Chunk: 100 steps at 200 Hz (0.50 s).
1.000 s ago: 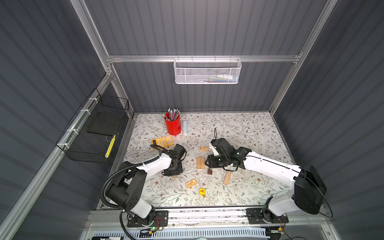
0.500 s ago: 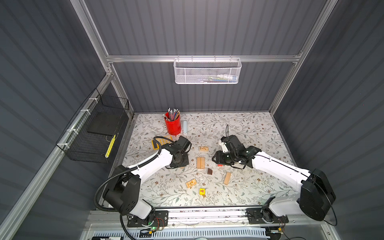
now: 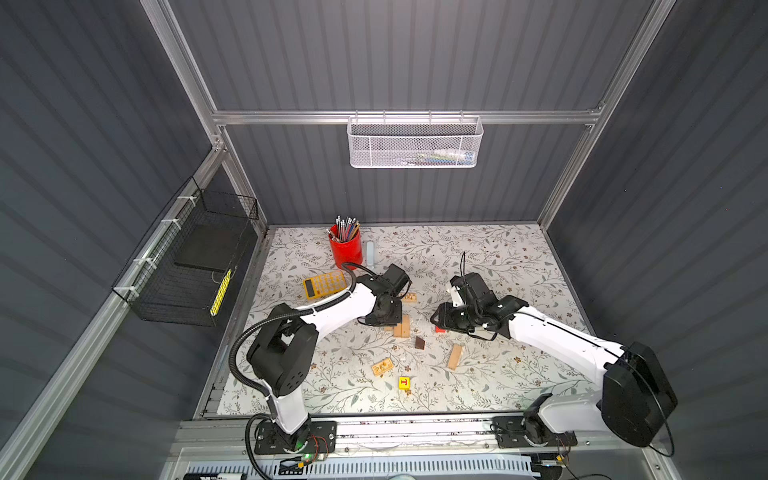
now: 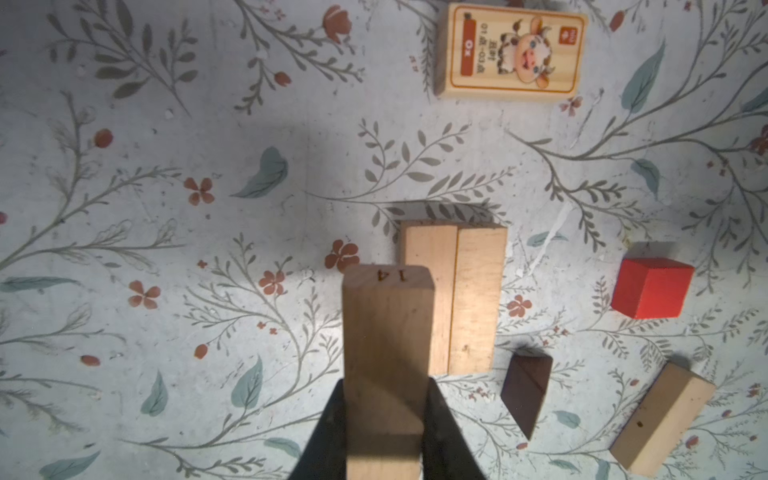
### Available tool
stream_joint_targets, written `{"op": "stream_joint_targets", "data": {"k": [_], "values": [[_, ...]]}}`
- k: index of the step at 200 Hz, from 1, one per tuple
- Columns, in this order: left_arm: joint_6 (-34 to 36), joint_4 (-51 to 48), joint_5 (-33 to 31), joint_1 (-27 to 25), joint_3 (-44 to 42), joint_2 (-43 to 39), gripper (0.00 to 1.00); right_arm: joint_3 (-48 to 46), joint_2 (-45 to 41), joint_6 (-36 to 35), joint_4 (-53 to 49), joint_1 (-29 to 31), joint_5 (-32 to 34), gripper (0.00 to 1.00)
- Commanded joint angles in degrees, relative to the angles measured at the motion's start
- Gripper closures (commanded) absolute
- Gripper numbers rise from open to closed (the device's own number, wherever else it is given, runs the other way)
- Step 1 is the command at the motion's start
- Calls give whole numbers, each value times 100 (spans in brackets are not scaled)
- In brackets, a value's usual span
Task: Build the wood block tower
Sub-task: 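Carry block 14 upright over the standing pair with the left gripper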
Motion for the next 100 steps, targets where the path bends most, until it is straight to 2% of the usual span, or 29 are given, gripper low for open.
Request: {"op": "stream_joint_targets", "data": {"k": [1, 53, 100], "values": [[78, -252, -57, -170, 283, 225, 93, -84, -130, 106, 148, -46, 114, 54], [-9, -499, -260, -410, 855, 698, 93, -119, -223, 128, 160, -90, 160, 53], [-187, -573, -320, -428, 835, 803, 93, -155, -226, 132, 182, -107, 120, 52]]}}
